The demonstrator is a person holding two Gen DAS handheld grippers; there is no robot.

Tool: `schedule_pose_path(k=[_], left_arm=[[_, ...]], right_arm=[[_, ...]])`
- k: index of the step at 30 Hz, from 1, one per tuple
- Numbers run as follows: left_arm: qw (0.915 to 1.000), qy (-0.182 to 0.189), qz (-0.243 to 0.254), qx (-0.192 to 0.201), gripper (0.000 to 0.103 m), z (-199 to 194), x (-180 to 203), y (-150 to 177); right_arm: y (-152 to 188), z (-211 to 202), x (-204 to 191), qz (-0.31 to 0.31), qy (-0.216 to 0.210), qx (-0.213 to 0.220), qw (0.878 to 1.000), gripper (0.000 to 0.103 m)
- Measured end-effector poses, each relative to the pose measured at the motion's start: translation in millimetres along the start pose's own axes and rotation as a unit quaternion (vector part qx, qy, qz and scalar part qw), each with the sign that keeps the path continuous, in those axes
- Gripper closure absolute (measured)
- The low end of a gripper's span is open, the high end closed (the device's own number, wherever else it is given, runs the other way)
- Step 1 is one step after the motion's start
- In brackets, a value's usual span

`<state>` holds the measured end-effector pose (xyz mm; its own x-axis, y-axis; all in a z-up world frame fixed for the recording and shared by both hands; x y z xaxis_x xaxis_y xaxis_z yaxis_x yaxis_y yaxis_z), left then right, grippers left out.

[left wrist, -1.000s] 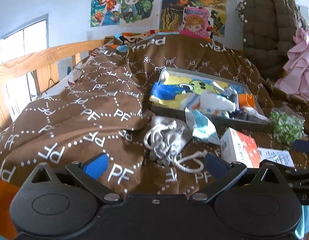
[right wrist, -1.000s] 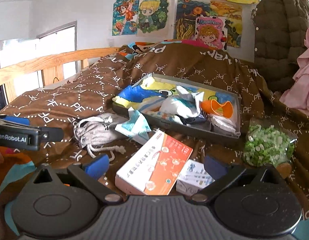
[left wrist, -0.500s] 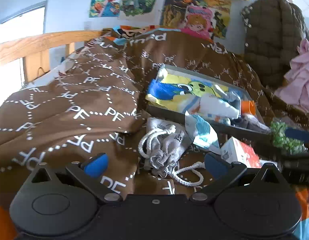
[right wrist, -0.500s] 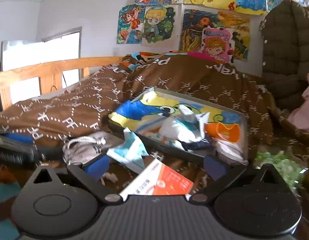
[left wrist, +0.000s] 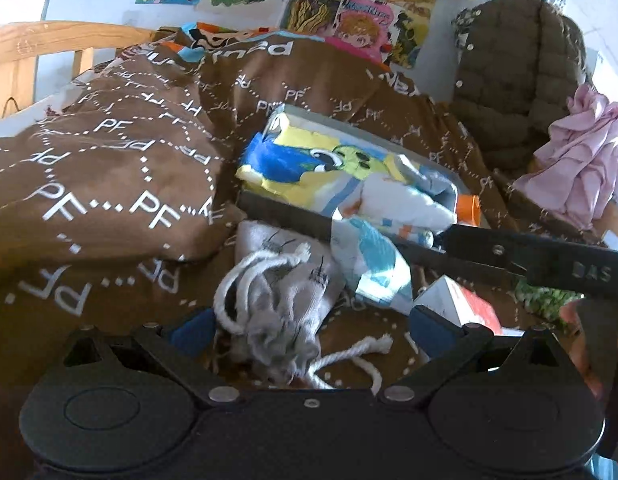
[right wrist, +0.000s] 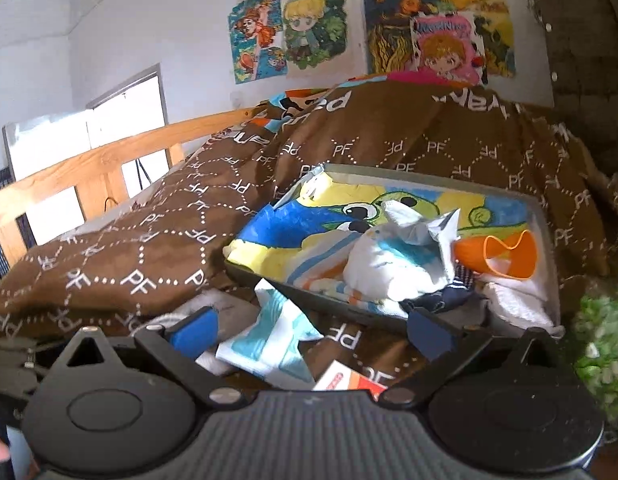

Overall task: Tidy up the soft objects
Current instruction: 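Grasp the grey drawstring pouch with the left tool while the right tool grasps the blue-printed cloth, then lift the pouch and cloth and carry both over the tray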

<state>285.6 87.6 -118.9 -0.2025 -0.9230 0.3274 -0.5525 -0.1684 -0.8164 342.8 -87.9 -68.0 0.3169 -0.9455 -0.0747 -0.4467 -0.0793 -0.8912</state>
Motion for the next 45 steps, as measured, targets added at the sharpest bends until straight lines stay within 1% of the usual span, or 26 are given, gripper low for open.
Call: schedule_pose_path(k=[4,7,9,12,14,15,16,17,18,20,21,23,24,26,27,28,33,35,38,40,45], left_arm=[[0.9997,-0.001,-0.021,0.010,0.003,4,-9,3],[0.9997,0.003,-0.012,0.021,0.005,4,-9,9],[0.9996,0.003,-0.009,0.026,0.008,3,-8,10],[0.9992,-0.001,-0.018,0.035,0.016,2,-11,11],[0.9990,-0.001,-0.024,0.036,0.024,2,-13,12],[0.9989,0.000,-0.028,0.036,0.026,2,-14,12],[0.9989,0.002,-0.032,0.035,0.031,2,-15,13],[0.9988,0.004,-0.036,0.034,0.037,3,-16,14],[0.9986,0.005,-0.041,0.031,0.040,4,-18,15],[0.9983,0.001,-0.050,0.031,0.051,6,-22,18],[0.9980,-0.001,-0.055,0.032,0.053,6,-24,19],[0.9972,-0.001,-0.062,0.041,0.054,4,-25,20],[0.9971,-0.001,-0.062,0.044,0.054,3,-26,21],[0.9971,-0.003,-0.060,0.046,0.055,3,-26,21],[0.9971,-0.004,-0.059,0.048,0.055,3,-26,21],[0.9971,-0.005,-0.059,0.048,0.055,3,-25,21],[0.9971,-0.007,-0.056,0.050,0.056,3,-25,22],[0.9971,-0.008,-0.056,0.052,0.058,3,-25,22],[0.9971,-0.013,-0.049,0.057,0.060,1,-23,19],[0.9967,-0.023,-0.044,0.064,0.061,-3,-22,18],[0.9947,-0.041,-0.029,0.090,0.063,-13,-16,9]], right_arm=[[1,17,-4,0.003,-0.007,-0.010,1.000,0.000],[3,27,-8,-0.002,-0.015,-0.015,1.000,0.001],[5,34,-9,-0.003,-0.017,-0.020,1.000,0.003],[8,45,-11,-0.003,-0.020,-0.030,0.999,0.005],[9,51,-12,-0.002,-0.022,-0.034,0.999,0.011],[10,54,-13,0.000,-0.022,-0.037,0.999,0.012],[10,57,-13,0.005,-0.022,-0.041,0.999,0.016],[12,60,-15,0.009,-0.026,-0.045,0.999,0.020],[14,63,-16,0.011,-0.031,-0.050,0.998,0.022],[18,68,-18,0.010,-0.032,-0.058,0.998,0.032],[19,70,-18,0.011,-0.032,-0.060,0.998,0.035],[18,71,-17,0.014,-0.034,-0.059,0.998,0.043],[19,72,-17,0.015,-0.034,-0.062,0.997,0.044],[20,75,-19,0.012,-0.035,-0.071,0.997,0.052],[22,75,-20,0.009,-0.035,-0.073,0.997,0.054],[23,75,-21,0.006,-0.036,-0.076,0.996,0.059],[25,76,-24,0.002,-0.037,-0.078,0.996,0.064],[25,76,-23,0.005,-0.038,-0.076,0.996,0.070],[25,75,-25,0.000,-0.041,-0.072,0.997,0.074],[25,74,-27,-0.007,-0.041,-0.070,0.997,0.075],[20,69,-26,0.001,-0.044,-0.050,0.998,0.076]])
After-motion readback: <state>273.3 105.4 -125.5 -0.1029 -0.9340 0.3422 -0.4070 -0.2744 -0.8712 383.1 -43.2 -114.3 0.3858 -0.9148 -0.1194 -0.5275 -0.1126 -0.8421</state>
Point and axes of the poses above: each gripper's, at about its wrist camera, not at the fingertips, and z roughly the way its jaws point, x to its right, y to its underside, the point moved 8 cm from there along z, roughly the way its jaws point, and after that the axes turned 7 degrees about y, right-handed, at the moved point
